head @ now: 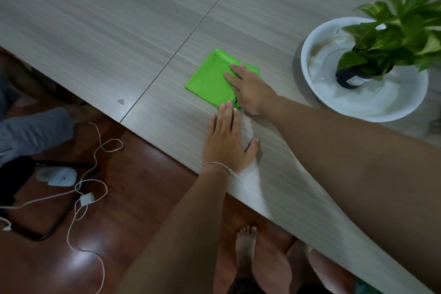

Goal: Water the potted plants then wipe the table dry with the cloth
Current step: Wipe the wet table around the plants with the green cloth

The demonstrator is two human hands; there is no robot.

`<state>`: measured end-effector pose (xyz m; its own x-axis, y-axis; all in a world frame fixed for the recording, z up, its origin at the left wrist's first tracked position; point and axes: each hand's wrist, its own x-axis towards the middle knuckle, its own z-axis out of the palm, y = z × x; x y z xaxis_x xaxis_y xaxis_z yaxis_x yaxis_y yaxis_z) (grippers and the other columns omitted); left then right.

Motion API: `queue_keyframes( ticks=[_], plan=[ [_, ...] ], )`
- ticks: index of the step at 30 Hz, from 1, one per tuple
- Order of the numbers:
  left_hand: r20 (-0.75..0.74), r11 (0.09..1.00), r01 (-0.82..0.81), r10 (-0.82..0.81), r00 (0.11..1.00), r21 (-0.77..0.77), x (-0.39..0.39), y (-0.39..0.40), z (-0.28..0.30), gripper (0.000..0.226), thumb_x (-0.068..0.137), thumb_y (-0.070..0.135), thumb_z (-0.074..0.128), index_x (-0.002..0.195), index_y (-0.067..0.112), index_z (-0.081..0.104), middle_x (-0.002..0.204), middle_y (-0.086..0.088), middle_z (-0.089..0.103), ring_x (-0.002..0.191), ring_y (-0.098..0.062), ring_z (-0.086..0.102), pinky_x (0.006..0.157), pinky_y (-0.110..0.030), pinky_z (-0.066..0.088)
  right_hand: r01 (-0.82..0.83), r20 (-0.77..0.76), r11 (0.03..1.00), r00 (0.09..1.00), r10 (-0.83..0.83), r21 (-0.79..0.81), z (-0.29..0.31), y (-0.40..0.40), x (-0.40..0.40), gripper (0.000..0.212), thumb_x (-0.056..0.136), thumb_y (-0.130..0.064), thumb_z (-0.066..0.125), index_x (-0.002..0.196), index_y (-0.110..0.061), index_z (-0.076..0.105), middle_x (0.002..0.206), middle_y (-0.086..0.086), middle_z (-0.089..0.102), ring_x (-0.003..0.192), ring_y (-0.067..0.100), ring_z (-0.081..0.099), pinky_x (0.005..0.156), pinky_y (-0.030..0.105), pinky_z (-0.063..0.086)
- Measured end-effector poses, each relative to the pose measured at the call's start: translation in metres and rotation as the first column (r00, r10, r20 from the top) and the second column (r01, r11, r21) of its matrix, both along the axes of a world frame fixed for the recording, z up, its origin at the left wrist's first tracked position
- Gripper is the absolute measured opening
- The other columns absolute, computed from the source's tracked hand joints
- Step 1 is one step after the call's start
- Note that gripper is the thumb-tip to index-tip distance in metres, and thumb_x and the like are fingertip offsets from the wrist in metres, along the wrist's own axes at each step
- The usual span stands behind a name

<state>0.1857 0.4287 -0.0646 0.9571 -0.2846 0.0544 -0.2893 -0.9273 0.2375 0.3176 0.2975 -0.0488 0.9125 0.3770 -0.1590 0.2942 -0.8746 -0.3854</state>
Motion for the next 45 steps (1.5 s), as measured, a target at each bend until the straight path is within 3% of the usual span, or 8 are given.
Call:
queue_keyframes(
  ticks=[22,30,33,38,41,43,45],
  plan=[
    [-0.022,1.0,-0.023,0.023,0.999,-0.005,0.001,0.0,-0.001,0.093,0.085,0.062,0.044,0.152,-0.002,0.028,0.16,-0.021,0.028,0.152,-0.032,0.017,0.123,-0.049,0.013,0.297,0.04,0.955,0.954,-0.296,-0.005,-0.007,-0.062,-0.086,0.06,0.105,-0.019,0.038,0.162,-0.022,0.02,0.172,0.007,0.008,0.158,0.028,0.003,0.127,0.046,0.003],
    [0.018,0.999,-0.015,0.016,1.0,-0.041,0.002,0.0,-0.002,0.088,0.083,0.059,0.048,0.146,-0.001,0.04,0.156,-0.022,0.036,0.148,-0.036,0.027,0.121,-0.052,0.019,0.506,-0.016,0.862,0.862,-0.507,-0.046,-0.002,-0.06,-0.173,0.063,0.102,-0.029,0.029,0.163,-0.017,0.018,0.171,0.01,0.005,0.158,0.031,0.002,0.126,0.044,0.001],
    [0.005,0.999,-0.012,0.012,1.0,-0.031,0.002,-0.001,0.0,0.086,0.084,0.058,0.047,0.147,-0.001,0.04,0.156,-0.022,0.036,0.148,-0.036,0.027,0.121,-0.052,0.019,0.645,-0.005,0.763,0.764,-0.645,-0.039,-0.001,-0.045,-0.214,0.074,0.093,-0.041,0.014,0.16,-0.013,0.027,0.169,0.016,0.017,0.156,0.038,0.013,0.125,0.053,0.014],
    [0.024,0.999,-0.014,0.015,1.0,-0.034,0.004,-0.001,0.0,0.08,0.086,0.052,0.047,0.146,0.0,0.041,0.155,-0.022,0.037,0.148,-0.036,0.027,0.121,-0.052,0.019,0.765,0.046,0.641,0.644,-0.764,-0.061,0.01,-0.01,-0.261,0.074,0.086,-0.041,0.031,0.148,-0.004,0.048,0.155,0.026,0.041,0.142,0.048,0.037,0.115,0.058,0.031],
    [0.037,1.0,-0.014,0.014,0.999,-0.018,0.002,0.0,-0.001,0.077,0.086,0.049,0.046,0.146,0.0,0.042,0.155,-0.022,0.037,0.148,-0.036,0.027,0.121,-0.053,0.02,0.805,0.108,0.588,0.594,-0.797,-0.083,0.019,-0.01,-0.251,0.065,0.082,-0.047,0.041,0.124,-0.003,0.062,0.133,0.026,0.054,0.123,0.045,0.047,0.104,0.055,0.038],
    [0.053,1.0,0.006,-0.005,0.999,-0.012,0.002,0.001,-0.003,0.076,0.087,0.048,0.046,0.146,-0.001,0.042,0.155,-0.023,0.037,0.147,-0.037,0.028,0.12,-0.055,0.021,0.796,0.159,0.605,0.599,-0.785,-0.008,0.019,-0.015,-0.229,0.056,0.085,-0.046,0.043,0.116,-0.004,0.062,0.129,0.024,0.055,0.121,0.043,0.048,0.104,0.052,0.038],
    [0.078,1.0,0.009,-0.008,0.997,-0.013,0.002,0.0,-0.004,0.075,0.089,0.047,0.045,0.146,-0.001,0.042,0.155,-0.024,0.037,0.147,-0.038,0.028,0.12,-0.055,0.021,0.726,0.194,0.684,0.664,-0.722,0.064,0.012,-0.019,-0.203,0.056,0.089,-0.043,0.043,0.129,-0.007,0.058,0.139,0.021,0.053,0.132,0.042,0.045,0.113,0.05,0.033]
  ],
)
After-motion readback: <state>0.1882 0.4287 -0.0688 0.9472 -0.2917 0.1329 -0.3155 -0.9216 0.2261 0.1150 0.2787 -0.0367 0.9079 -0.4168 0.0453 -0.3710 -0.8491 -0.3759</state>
